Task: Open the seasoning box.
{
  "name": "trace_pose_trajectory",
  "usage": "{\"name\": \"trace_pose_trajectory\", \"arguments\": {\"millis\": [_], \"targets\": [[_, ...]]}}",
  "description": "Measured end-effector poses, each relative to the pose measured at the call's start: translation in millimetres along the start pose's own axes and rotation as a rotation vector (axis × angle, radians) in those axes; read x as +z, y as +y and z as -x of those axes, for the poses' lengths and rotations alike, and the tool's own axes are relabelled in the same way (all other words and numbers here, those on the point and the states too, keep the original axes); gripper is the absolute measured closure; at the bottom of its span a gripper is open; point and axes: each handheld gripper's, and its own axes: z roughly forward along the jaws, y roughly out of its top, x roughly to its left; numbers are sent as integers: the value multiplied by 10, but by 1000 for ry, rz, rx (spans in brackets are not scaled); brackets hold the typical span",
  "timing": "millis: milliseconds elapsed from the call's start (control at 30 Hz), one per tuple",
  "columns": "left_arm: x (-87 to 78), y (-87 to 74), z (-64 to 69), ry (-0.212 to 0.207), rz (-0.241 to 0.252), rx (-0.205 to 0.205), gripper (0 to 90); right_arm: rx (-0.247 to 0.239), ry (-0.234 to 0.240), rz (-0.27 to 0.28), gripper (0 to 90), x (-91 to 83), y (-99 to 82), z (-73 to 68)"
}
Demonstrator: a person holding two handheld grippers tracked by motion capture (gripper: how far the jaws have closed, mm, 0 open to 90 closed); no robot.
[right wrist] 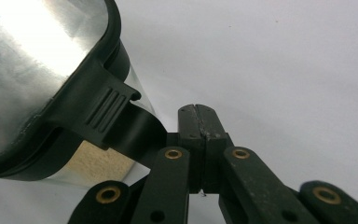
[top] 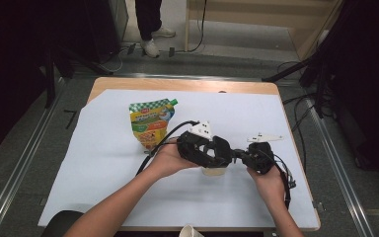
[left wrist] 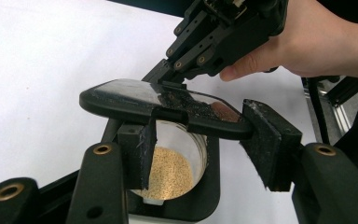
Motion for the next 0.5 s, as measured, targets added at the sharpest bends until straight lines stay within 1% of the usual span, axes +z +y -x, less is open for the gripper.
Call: {"name": "trace_pose_trajectory", "arguments": {"millis": [33,67,100,200,333,433,467,500], "targets": [[0,9,2,-1,-3,-7,536,3,-3,3,900,-1,1,-4],[-1,17,5,0,-9,-6,536,3,-3,3,900,-1,1,-4],[1,22,11,-3,-7,-14,542,-2,-4,7,900,-3,0,-5],[8,48,30,-18,-11,-32,593,7,-6,18,900,-15,2,-17],[4,80,53,-19,-26,-32,644,8,6,19,900,-39,-11,-12],[3,100,55,-40,-29,-59,683,11,11,16,900,-84,-36,-30],[5,107,62,-43,-30,-61,692,9,11,14,900,-102,-47,-38],[5,114,67,-46,-31,-50,711,8,11,15,900,-117,-57,-44]]}}
